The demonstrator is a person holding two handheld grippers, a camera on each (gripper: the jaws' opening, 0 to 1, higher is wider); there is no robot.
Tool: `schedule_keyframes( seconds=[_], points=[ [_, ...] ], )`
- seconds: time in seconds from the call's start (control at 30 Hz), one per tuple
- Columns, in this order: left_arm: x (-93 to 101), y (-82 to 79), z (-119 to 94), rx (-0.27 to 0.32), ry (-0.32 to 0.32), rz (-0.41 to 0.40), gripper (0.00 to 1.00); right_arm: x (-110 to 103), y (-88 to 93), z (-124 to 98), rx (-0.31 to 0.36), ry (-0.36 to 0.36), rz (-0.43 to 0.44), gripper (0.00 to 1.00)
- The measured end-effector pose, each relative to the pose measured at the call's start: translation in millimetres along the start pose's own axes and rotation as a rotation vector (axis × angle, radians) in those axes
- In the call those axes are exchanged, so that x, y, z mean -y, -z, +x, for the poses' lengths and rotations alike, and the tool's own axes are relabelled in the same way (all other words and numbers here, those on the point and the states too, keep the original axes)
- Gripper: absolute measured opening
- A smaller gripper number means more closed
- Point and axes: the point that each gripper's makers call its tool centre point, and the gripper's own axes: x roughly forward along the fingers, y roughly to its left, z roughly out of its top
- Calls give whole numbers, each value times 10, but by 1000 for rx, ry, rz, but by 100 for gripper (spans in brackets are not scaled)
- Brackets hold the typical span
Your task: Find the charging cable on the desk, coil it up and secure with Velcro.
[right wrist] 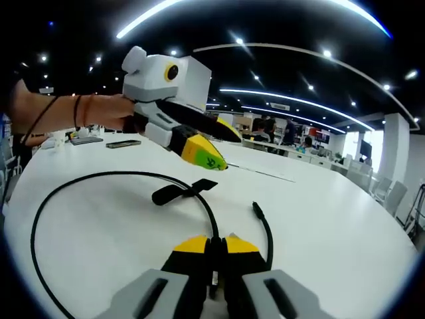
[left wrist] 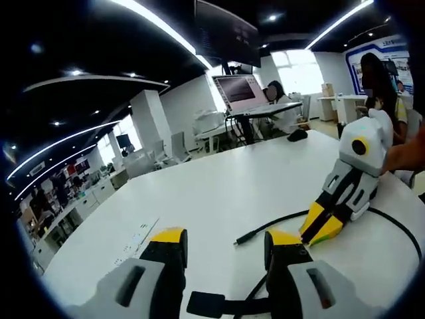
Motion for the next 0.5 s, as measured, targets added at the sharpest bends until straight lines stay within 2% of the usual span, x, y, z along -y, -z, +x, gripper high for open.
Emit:
schedule_keyframes(
  seconds=[0.13, 0.37, 0.5],
  points=[
    [-14, 3, 67, -1, 16, -11, 45, -1, 2, -3, 0, 1, -2, 9],
    [64, 56, 273, -41, 89, 9, 44, -8, 4, -8, 0, 0, -2, 9],
    [116, 49, 347, -42, 119, 9, 44, -11, 6, -8, 1, -1, -4, 9]
  ],
)
